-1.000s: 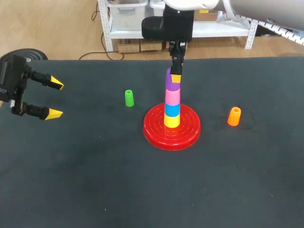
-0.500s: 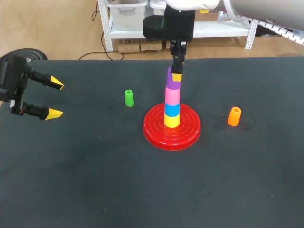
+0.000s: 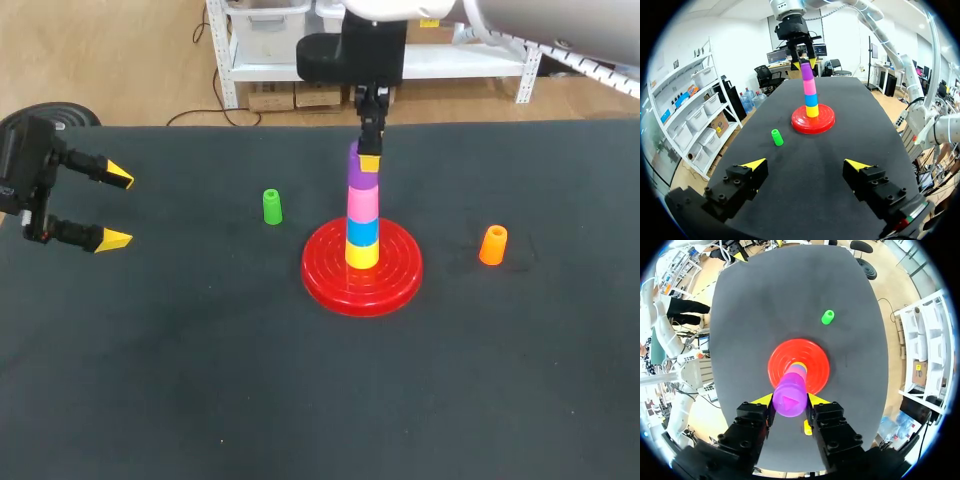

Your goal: Pick up and stack the cylinders on the red base in this order: pink,purple,orange,green

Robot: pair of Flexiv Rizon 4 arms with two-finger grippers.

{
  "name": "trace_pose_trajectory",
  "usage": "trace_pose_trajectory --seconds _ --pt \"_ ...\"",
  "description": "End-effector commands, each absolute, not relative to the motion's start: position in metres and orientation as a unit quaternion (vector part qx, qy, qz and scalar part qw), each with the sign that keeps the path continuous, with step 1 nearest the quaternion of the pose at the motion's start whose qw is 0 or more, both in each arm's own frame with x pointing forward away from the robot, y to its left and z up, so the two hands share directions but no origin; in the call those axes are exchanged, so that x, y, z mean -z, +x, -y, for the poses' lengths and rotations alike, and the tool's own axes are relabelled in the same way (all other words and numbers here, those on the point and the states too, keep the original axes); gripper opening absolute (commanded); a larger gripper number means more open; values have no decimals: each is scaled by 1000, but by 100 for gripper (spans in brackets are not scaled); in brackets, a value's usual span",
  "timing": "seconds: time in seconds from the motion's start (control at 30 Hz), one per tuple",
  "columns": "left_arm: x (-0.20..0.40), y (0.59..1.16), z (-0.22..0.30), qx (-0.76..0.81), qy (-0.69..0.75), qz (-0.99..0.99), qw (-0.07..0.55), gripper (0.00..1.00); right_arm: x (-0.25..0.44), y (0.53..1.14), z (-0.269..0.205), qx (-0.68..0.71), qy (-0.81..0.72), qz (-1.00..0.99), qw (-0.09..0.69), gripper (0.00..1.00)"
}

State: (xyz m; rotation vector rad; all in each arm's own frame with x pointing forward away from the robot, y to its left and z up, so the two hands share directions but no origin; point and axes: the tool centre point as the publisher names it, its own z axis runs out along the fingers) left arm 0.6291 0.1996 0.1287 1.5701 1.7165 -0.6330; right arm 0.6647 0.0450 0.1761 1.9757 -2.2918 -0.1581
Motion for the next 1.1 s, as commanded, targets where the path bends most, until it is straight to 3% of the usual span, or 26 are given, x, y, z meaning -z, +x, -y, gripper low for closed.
trace_pose_trajectory --seconds 0.03,1.1 --pt "-128 628 -200 244 608 -664 360 100 -174 663 -42 55 650 756 54 0" --pt "-128 628 -200 244 608 -664 360 100 -177 653 -48 45 661 748 50 0"
